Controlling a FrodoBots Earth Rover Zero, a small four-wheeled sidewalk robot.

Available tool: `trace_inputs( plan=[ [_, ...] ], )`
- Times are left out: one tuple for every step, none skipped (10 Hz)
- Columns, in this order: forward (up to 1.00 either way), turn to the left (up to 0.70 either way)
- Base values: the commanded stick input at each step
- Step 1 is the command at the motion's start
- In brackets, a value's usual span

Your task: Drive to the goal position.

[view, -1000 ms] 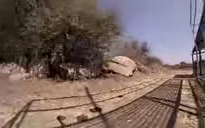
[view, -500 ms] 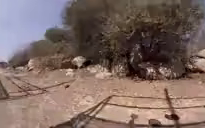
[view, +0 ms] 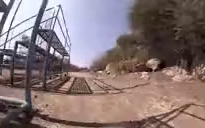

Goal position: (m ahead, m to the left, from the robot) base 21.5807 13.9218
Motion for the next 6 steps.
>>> trace_inputs(
  plan=[
    [0.85, 0.0],
    [0.85, 0.0],
    [0.85, 0.0],
    [1.0, 0.0],
    [1.0, 0.0],
    [1.0, 0.0]
  ],
)
